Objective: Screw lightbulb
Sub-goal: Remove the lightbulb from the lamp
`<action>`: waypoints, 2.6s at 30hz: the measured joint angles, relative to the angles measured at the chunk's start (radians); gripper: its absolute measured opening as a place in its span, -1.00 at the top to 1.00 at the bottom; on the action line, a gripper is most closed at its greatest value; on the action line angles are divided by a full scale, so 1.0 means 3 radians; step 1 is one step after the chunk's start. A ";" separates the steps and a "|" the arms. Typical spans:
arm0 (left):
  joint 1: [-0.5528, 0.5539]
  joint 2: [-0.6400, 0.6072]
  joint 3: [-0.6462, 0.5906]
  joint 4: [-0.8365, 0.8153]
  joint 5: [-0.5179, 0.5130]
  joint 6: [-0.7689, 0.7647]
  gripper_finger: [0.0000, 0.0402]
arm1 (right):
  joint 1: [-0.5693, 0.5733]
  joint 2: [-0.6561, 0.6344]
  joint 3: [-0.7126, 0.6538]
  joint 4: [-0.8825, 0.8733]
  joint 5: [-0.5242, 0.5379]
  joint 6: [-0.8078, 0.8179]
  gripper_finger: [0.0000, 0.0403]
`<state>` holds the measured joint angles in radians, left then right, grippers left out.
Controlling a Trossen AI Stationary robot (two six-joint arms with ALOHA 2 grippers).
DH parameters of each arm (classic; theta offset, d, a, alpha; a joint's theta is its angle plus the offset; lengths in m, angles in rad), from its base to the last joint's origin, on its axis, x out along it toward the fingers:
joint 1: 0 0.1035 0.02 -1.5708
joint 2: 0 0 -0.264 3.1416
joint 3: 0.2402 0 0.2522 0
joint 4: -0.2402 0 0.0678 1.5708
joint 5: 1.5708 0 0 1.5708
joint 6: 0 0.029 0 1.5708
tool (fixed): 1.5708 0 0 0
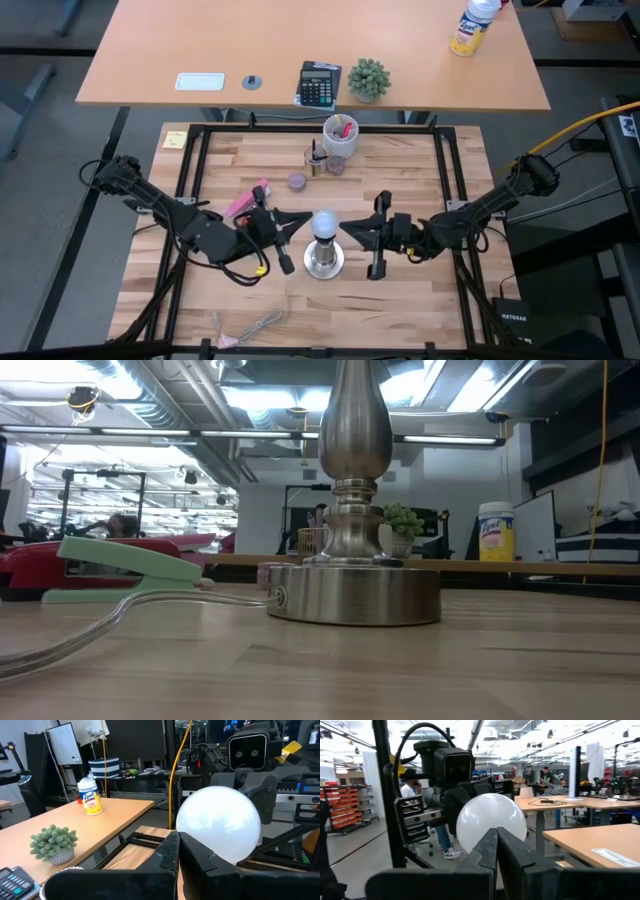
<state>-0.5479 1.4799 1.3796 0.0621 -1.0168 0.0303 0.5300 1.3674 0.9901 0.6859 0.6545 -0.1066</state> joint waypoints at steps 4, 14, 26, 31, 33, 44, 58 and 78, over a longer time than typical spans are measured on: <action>-0.0002 0.0000 0.0000 0.0000 -0.0001 -0.0005 0.99 | -0.0015 0.0000 0.0000 -0.0004 -0.0033 0.0001 0.93; -0.0063 -0.0003 -0.0001 -0.0003 -0.0019 -0.0017 0.99 | -0.0101 -0.0001 0.0000 -0.0018 -0.0030 0.0002 0.93; -0.0138 -0.0001 0.0000 0.0014 0.0036 -0.0059 0.99 | -0.0271 0.0019 0.0000 -0.0178 -0.0046 0.0148 0.93; -0.0148 0.0001 0.0000 0.0006 0.0018 -0.0074 0.99 | -0.0316 0.0024 0.0000 -0.0259 -0.0051 0.0175 0.93; -0.0161 0.0001 -0.0001 0.0007 0.0014 -0.0069 0.99 | -0.0315 0.0024 0.0000 -0.0259 -0.0036 0.0154 0.93; -0.0186 0.0001 0.0000 0.0297 -0.0239 0.0373 0.99 | -0.0175 -0.0223 0.0000 -0.0243 0.0126 -0.0170 0.93; 0.0006 -0.0003 0.0000 0.0249 -0.0017 0.0282 0.99 | 0.0044 -0.0070 0.0000 -0.0095 -0.0351 -0.0090 0.93; -0.0131 -0.0009 0.0000 0.0180 0.0176 0.0098 0.99 | -0.0119 0.0009 0.0000 0.0008 -0.0121 -0.0057 0.93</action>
<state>-0.5871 1.4773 1.3796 0.1161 -0.9640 0.0597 0.4943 1.3700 0.9901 0.6881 0.6181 -0.1237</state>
